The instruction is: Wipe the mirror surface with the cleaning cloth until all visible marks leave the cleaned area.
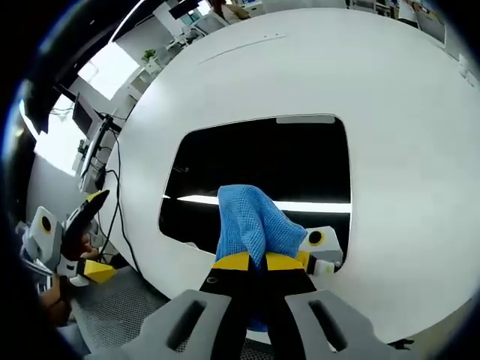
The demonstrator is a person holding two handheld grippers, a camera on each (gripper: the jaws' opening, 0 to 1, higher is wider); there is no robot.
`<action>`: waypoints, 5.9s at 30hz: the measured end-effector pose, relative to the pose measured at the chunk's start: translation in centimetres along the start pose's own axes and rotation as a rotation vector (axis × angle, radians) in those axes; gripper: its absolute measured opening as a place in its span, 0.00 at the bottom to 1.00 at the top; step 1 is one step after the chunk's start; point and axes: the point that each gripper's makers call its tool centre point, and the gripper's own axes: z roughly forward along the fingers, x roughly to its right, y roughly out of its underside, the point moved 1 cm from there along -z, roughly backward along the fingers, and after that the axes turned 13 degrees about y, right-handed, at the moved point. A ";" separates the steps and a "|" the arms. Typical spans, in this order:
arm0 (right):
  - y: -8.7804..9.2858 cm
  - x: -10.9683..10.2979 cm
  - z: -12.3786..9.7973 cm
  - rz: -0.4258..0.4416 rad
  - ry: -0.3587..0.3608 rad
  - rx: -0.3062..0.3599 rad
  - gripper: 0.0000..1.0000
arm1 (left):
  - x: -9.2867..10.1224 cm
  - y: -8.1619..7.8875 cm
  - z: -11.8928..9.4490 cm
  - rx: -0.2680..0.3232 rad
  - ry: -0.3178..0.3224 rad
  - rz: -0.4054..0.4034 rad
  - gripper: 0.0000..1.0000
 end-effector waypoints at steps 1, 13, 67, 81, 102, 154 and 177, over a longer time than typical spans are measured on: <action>0.1 0.0 0.0 0.002 -0.003 -0.005 0.00 | 0.0 0.0 0.0 0.000 0.000 -0.002 0.99; 0.5 -0.2 0.0 -0.011 -0.015 -0.006 0.00 | 0.3 0.2 0.2 -0.002 0.024 -0.012 0.99; 0.7 4.6 -0.9 0.033 0.000 -0.024 0.00 | -0.2 0.3 0.0 -0.001 0.013 -0.020 0.99; -1.2 5.5 0.0 0.025 0.023 -0.033 0.00 | -0.2 0.3 0.1 0.000 0.004 -0.026 0.99; -5.7 6.2 1.2 -0.036 0.085 -0.003 0.00 | -0.3 0.4 0.1 0.000 0.015 -0.033 0.99; -11.8 6.8 2.8 -0.048 0.140 0.031 0.00 | -0.7 0.7 0.0 -0.004 -0.007 -0.016 0.99; -12.6 8.5 -0.8 0.051 0.072 0.081 0.00 | -0.9 0.5 -0.1 0.005 -0.014 -0.010 0.99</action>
